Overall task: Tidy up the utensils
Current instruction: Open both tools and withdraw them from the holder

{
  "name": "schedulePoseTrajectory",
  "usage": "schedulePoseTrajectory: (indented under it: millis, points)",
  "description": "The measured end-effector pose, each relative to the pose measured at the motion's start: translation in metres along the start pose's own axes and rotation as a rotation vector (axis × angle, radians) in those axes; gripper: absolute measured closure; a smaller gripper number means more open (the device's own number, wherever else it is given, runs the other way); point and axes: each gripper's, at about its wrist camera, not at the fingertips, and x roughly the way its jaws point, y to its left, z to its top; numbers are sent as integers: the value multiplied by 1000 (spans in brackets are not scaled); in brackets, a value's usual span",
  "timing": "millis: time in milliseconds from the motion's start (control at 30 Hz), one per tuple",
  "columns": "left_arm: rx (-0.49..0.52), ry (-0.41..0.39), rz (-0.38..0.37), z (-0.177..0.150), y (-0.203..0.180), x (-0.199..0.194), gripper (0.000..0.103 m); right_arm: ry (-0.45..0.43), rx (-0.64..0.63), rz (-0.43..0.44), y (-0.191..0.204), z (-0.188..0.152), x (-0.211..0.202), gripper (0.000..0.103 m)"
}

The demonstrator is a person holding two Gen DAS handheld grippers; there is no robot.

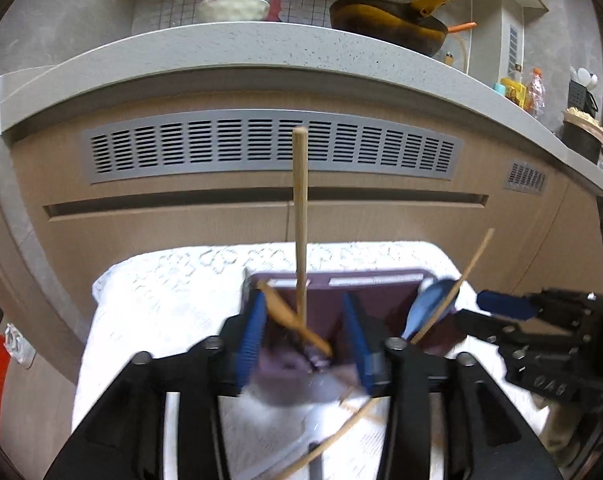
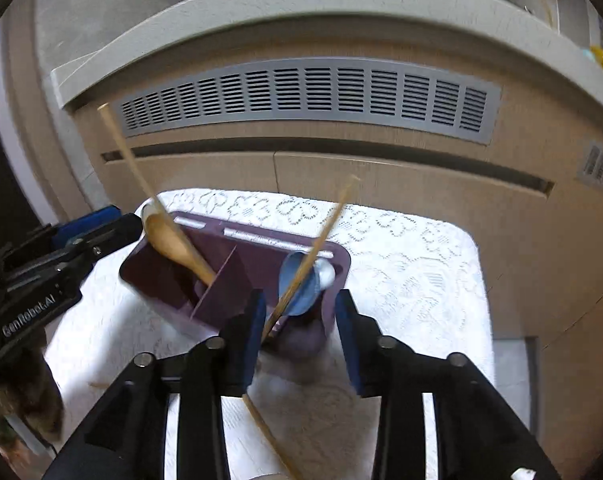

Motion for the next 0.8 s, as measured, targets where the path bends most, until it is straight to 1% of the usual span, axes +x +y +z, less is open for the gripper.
schedulePoseTrajectory:
  millis: [133, 233, 267, 400, 500, 600, 700, 733, 767, 800]
  points:
    - [-7, 41, 12, -27, 12, -14, 55, 59, -41, 8, 3, -27, 3, 68]
    - [-38, 93, 3, -50, 20, -19, 50, 127, -52, 25, 8, -47, 15, 68]
    - [-44, 121, -3, -61, 21, -18, 48, 144, -54, 32, 11, -51, 19, 68]
    - [-41, 223, -10, -95, 19, -12, 46, 216, -83, 58, 28, -78, 34, 68]
    - [-50, 290, -19, -121, 18, -8, 46, 245, -91, 50, 33, -90, 44, 68]
    - [-51, 326, -26, -135, 15, -9, 45, 275, -84, 44, 33, -98, 52, 68]
    - [-51, 336, -32, -142, 16, -13, 44, 310, -87, 32, 33, -104, 59, 69]
    - [-49, 335, -33, -142, 16, -14, 44, 318, -98, 15, 33, -107, 60, 71]
    - [-49, 332, -32, -141, 18, -13, 44, 310, -107, 2, 38, -109, 56, 78]
    - [-50, 328, -32, -140, 19, -13, 44, 318, -108, -2, 38, -110, 54, 89]
